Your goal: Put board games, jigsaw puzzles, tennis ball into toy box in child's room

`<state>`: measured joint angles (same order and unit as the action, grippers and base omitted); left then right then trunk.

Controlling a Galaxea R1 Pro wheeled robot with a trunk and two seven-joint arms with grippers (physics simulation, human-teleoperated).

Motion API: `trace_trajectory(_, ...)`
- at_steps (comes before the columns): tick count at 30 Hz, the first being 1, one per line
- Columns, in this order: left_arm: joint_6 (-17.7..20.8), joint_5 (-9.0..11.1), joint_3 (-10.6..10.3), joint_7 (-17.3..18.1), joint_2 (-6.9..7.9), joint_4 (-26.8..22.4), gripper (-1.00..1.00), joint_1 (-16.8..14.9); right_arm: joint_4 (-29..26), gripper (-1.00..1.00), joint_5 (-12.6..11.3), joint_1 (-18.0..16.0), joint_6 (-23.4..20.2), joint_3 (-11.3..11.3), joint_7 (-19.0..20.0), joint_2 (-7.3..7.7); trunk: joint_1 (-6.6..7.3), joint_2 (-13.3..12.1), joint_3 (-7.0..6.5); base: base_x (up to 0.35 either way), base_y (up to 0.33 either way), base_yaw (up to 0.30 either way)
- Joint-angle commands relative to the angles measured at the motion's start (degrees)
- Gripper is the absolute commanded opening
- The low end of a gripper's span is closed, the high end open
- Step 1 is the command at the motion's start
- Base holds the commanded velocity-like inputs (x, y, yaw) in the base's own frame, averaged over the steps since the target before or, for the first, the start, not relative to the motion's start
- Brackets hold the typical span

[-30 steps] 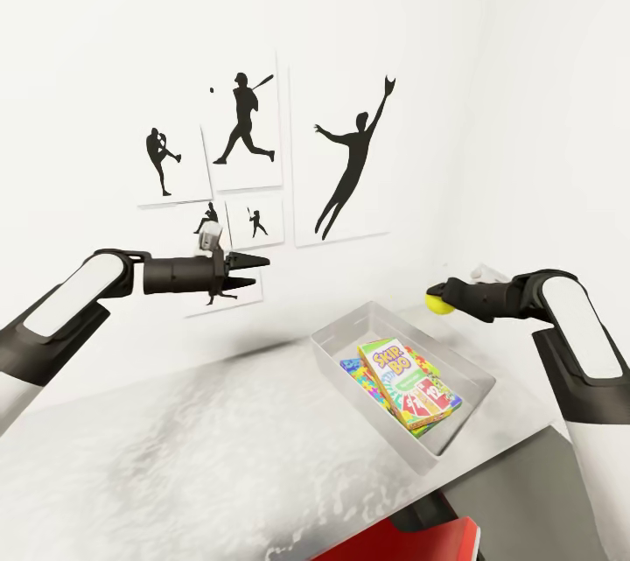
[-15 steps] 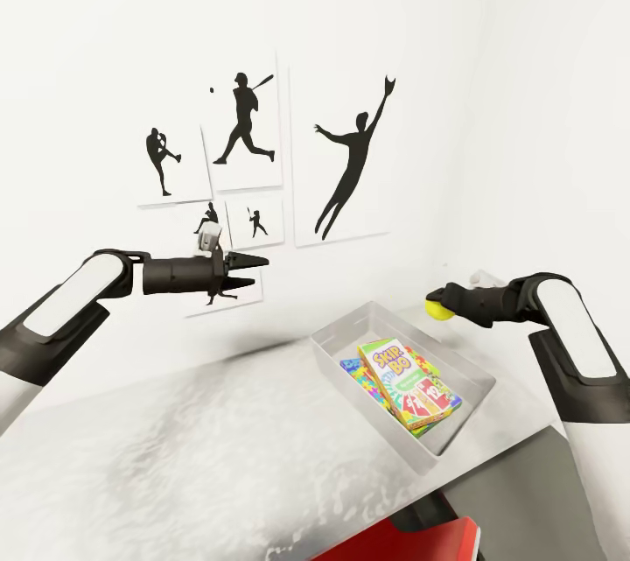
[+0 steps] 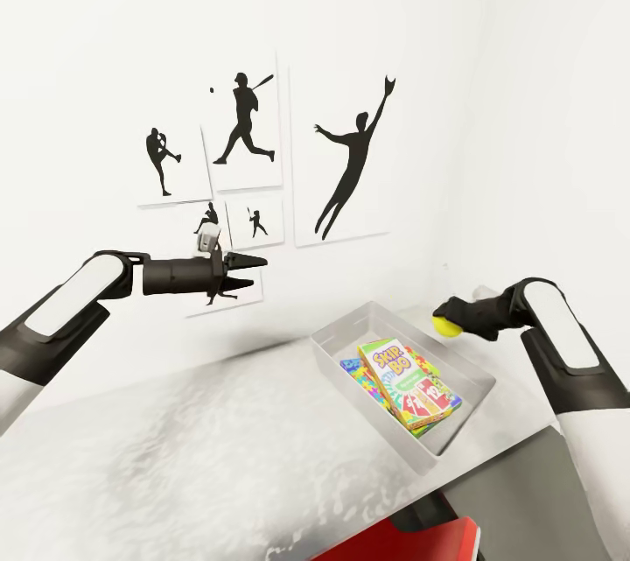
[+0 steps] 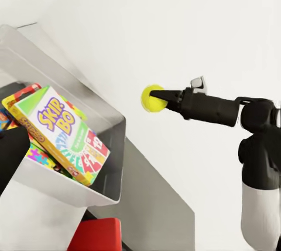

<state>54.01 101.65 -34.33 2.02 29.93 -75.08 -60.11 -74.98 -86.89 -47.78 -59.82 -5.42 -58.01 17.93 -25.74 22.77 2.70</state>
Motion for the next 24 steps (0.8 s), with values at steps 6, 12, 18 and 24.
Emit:
trace_trajectory(6,0.1,0.1,-0.1,0.2,-0.05,0.0,1.0,-0.1,2.6,-1.0,-0.6,-0.7,-0.2,-0.4,-2.3,2.04,-0.04,0.1,0.14,0.0,0.0,0.0)
trace_trajectory(12,0.7,0.3,0.6,0.2,-0.21,0.0,1.0,-0.1,5.7,-1.0,-0.6,-1.7,-0.2,-2.2,-2.5,2.39,-0.04,0.1,0.14,0.0,0.0,0.0)
trace_trajectory(18,1.0,1.0,2.5,0.2,-0.44,0.0,1.0,-0.1,6.8,-1.0,-0.6,-2.0,-0.2,-3.6,-2.6,2.56,-0.04,0.1,0.14,0.0,0.0,0.0)
trace_trajectory(24,3.0,7.1,3.9,0.2,-0.41,0.0,1.0,-0.1,7.0,-1.0,2.2,-2.0,-0.2,-3.8,-3.2,2.36,-0.04,0.1,0.14,0.0,0.0,0.0)
